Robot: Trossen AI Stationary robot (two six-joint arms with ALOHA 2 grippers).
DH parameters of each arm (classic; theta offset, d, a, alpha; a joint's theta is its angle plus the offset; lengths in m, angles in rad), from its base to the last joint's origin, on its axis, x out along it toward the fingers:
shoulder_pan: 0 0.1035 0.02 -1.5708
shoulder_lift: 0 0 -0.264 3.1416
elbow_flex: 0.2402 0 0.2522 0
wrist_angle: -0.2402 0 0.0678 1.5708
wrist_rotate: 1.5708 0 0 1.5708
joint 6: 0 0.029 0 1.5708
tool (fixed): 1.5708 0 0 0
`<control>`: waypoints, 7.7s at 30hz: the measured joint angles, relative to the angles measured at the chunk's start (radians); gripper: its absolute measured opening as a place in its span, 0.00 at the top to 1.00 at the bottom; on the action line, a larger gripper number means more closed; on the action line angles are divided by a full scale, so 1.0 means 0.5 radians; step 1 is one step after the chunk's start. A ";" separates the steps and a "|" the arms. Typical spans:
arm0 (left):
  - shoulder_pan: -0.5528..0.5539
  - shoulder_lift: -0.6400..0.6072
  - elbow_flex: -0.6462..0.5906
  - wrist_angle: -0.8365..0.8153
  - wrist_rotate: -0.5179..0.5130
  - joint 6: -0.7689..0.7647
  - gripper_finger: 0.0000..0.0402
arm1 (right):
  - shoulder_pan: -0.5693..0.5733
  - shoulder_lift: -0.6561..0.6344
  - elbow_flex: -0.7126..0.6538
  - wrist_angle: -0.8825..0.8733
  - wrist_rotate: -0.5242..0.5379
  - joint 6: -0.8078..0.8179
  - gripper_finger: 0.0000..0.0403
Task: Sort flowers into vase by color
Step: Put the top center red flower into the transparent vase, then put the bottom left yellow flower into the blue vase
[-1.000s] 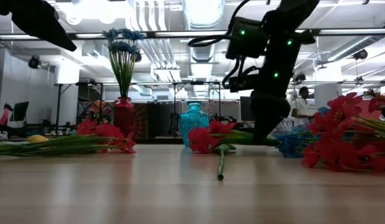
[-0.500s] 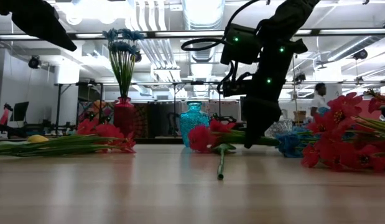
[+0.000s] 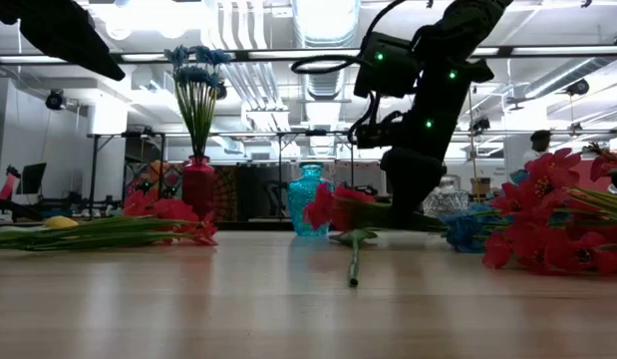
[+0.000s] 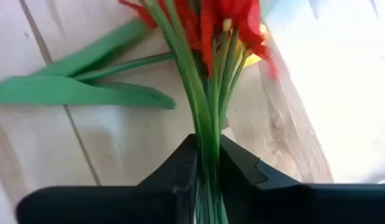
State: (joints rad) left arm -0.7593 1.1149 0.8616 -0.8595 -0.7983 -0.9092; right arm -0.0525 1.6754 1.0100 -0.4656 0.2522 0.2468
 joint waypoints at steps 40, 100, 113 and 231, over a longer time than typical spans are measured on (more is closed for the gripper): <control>0.004 0.000 0.000 0.017 -0.062 -0.050 0.25 | -0.002 -1.577 -0.970 2.226 0.389 -0.563 0.93; 0.004 0.000 0.000 0.028 -0.172 -0.056 0.25 | -0.177 -1.971 -1.291 2.199 1.229 -0.506 0.93; 0.004 0.000 0.000 0.029 -0.172 -0.056 0.25 | -0.338 -1.939 -1.343 2.326 1.225 -0.461 0.93; 0.003 0.001 0.000 0.027 0.261 -0.479 0.25 | -0.348 -2.266 -1.168 0.484 0.820 0.759 0.31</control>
State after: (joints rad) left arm -0.7578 1.1152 0.8616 -0.8459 -0.6680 -1.1486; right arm -0.2265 0.5423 0.4258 -0.2234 0.6620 0.6262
